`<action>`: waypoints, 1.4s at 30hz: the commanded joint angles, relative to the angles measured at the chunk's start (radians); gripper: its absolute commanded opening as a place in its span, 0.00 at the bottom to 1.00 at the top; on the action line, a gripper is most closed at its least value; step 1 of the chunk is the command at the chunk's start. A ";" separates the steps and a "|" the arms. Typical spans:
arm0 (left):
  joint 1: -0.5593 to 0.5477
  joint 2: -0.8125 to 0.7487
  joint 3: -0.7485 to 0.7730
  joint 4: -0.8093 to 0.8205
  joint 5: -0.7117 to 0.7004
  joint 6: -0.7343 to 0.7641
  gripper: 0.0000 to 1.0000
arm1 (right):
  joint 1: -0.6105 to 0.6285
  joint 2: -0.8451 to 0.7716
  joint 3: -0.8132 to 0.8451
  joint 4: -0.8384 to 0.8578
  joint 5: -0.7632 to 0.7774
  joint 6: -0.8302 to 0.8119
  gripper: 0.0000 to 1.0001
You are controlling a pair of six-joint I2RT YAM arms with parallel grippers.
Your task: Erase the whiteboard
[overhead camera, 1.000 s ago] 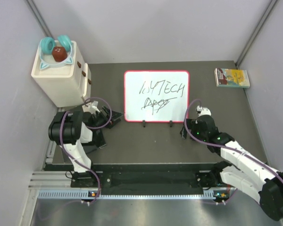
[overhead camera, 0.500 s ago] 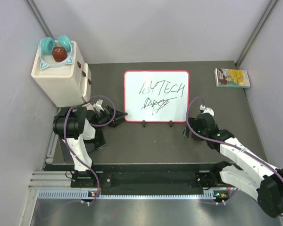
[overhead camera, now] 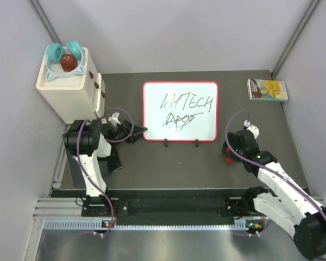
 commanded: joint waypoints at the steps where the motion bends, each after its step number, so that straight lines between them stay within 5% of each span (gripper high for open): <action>1: -0.005 0.016 0.032 0.375 0.022 0.020 0.55 | -0.042 -0.020 0.014 -0.012 0.003 0.028 0.87; 8: -0.048 0.019 0.055 0.375 0.049 0.028 0.53 | -0.072 0.032 0.002 0.057 -0.068 -0.032 0.95; 14: -0.049 0.026 0.058 0.377 0.054 0.023 0.53 | -0.072 0.103 0.020 0.037 -0.035 -0.075 0.88; 19: -0.048 0.034 0.066 0.377 0.052 0.019 0.53 | -0.072 0.127 0.024 0.020 -0.011 -0.067 0.72; 27: -0.046 0.042 0.069 0.375 0.055 0.009 0.51 | -0.072 0.273 0.028 0.070 -0.025 -0.045 0.70; 29: -0.045 0.045 0.070 0.375 0.057 0.005 0.50 | -0.072 0.290 0.017 0.084 -0.025 -0.035 0.63; 31: -0.045 0.048 0.072 0.375 0.057 0.002 0.50 | -0.072 0.275 0.016 0.086 -0.014 -0.029 0.23; 32: -0.045 0.049 0.072 0.375 0.055 0.002 0.50 | -0.072 0.250 0.013 0.084 0.000 -0.027 0.11; 35: -0.045 0.051 0.072 0.375 0.055 0.000 0.49 | -0.072 0.229 0.011 0.075 0.005 -0.027 0.10; 37: -0.045 0.049 0.072 0.375 0.055 -0.001 0.49 | -0.072 0.229 0.008 0.081 -0.005 -0.029 0.00; 42: -0.045 0.043 0.064 0.375 0.059 0.002 0.47 | -0.072 0.195 0.002 0.081 -0.015 -0.036 0.00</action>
